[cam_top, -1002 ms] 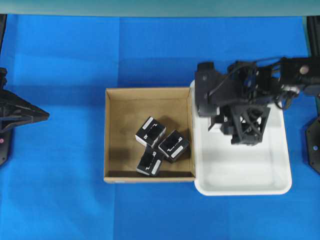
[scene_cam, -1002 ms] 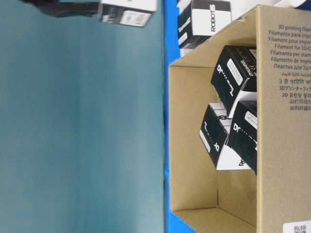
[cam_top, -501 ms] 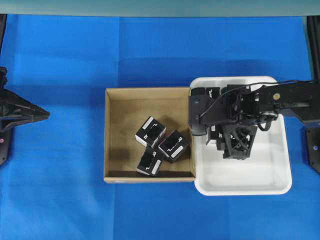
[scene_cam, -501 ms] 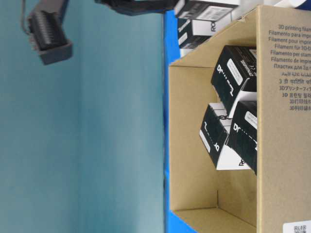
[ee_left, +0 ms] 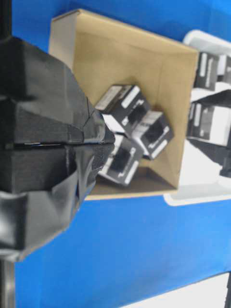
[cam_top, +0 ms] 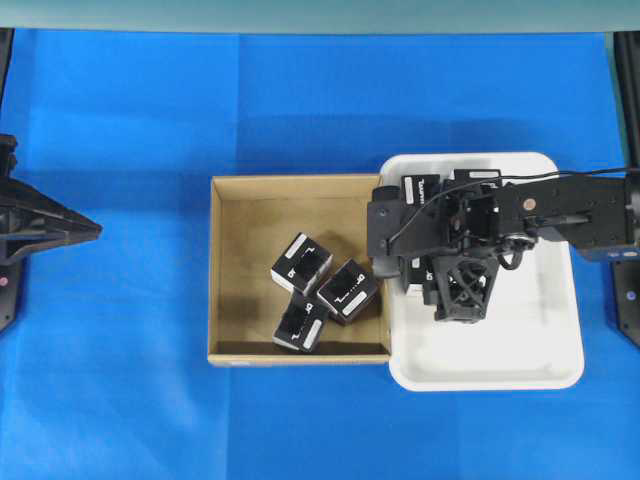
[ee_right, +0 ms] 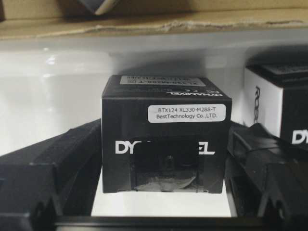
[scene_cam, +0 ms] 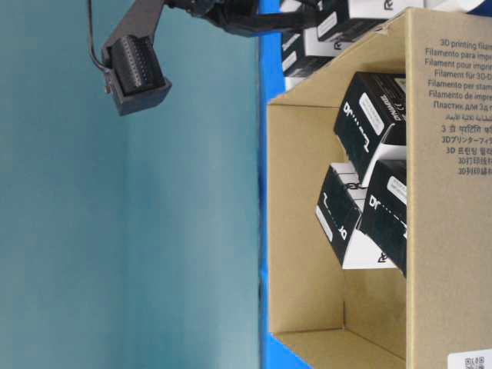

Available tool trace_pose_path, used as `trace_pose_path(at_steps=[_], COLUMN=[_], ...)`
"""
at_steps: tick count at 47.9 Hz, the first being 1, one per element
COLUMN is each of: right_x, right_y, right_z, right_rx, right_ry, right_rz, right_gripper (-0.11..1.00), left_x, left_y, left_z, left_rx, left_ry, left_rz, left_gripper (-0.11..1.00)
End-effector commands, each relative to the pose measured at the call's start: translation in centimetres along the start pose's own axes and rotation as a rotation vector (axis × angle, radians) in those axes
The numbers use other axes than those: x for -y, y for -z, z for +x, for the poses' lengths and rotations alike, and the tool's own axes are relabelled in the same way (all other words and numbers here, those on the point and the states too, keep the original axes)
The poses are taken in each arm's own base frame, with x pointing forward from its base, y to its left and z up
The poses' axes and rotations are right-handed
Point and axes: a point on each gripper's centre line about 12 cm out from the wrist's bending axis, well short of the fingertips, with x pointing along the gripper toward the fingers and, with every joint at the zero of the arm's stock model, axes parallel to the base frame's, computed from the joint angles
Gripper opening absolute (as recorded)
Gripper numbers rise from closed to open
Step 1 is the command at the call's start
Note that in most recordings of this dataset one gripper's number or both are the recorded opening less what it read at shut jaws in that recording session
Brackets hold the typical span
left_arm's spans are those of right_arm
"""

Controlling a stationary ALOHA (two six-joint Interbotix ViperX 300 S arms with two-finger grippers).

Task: Pick a box that is randomly placed inside the cardboard box.
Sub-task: 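Lower the held box into the white tray, then open the right gripper and raise it off the box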

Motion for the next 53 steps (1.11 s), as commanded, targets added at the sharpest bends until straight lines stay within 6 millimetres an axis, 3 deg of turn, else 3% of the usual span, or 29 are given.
trace_pose_path(at_steps=[1,31,38,53], right_x=[-0.1,-0.1,0.0,0.1], right_y=[0.1,0.1,-0.3,-1.1], right_z=[0.5,0.7,0.7,0.0], right_rx=[-0.005,0.003,0.046,0.071], right_ry=[-0.001,0.002,0.019,0.028], right_rz=[-0.006,-0.005,-0.025,-0.033], right_gripper=[0.76,0.76,0.99,1.00], left_x=[0.0,0.0,0.1,0.1], left_y=[-0.3,-0.3,-0.3,-0.6], left_z=[0.2,0.4,0.4,0.0], left_rx=[0.002,0.003,0.006,0.020], left_ry=[0.000,0.000,0.002,0.001], left_rz=[0.005,0.003,0.003,0.004], left_gripper=[-0.07,-0.07,-0.07,-0.07])
